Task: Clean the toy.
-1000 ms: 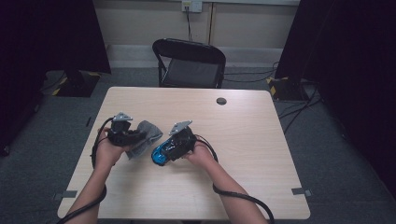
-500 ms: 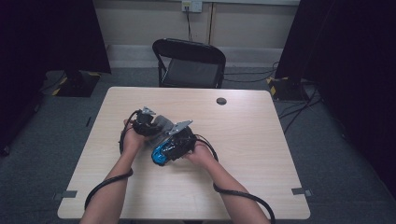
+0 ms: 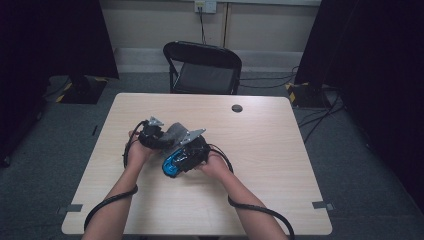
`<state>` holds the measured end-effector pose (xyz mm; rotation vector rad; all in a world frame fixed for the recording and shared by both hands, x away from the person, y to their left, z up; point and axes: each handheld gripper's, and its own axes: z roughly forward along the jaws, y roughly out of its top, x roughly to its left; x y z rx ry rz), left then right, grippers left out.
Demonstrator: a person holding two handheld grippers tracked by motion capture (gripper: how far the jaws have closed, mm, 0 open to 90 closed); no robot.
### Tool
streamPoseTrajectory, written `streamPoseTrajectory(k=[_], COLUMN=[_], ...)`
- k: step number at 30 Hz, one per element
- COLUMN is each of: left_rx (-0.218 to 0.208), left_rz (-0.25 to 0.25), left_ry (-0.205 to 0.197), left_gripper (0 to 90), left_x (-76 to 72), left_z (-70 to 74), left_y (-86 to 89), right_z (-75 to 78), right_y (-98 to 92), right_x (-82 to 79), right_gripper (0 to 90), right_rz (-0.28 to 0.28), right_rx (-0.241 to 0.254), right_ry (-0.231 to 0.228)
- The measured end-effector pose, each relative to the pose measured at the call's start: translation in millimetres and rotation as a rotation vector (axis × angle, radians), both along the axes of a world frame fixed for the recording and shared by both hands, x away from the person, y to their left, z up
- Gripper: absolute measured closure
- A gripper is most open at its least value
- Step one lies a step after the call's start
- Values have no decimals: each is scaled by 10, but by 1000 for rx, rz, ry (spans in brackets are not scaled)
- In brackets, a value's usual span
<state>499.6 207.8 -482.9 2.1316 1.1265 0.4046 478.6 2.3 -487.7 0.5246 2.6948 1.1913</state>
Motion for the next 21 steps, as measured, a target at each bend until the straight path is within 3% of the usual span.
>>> streamPoseTrajectory(k=[3,4,5,6,7,10,11,13,14,17,21], left_rx=[-21,-32,-36,-31,-15,-44,-37,24,33,-4,3], left_rz=[-7,-3,-6,9,15,21,10,-31,-44,-44,-75], left_ry=[-14,-11,1,18,24,-21,-27,-1,2,32,47], left_gripper=[396,447,564,671,716,742,743,742,747,754,759], left_x=[-6,-7,-1,13,29,53,58,71,70,69,49], left_z=[-102,-107,-90,-68,-37,50,53,-1,-30,-25,-4], left_y=[-4,-19,-30,-58,-88,-189,-232,-324,-344,-328,-300], right_z=[1,0,-2,-3,-3,1,1,-2,-1,-3,-5], right_y=[2,2,1,1,1,5,5,3,0,0,-2], right_x=[-3,-6,-7,-5,-5,-2,-2,-2,-2,-2,3], right_gripper=[41,41,41,41,41,41,40,40,40,41,40], right_rz=[-1,-1,-3,-2,-2,0,0,-1,0,-1,3], right_rx=[-1,0,2,3,2,-1,-1,2,0,3,4], right_ry=[-3,-2,-2,-3,-4,-3,-2,0,-2,-1,-2])
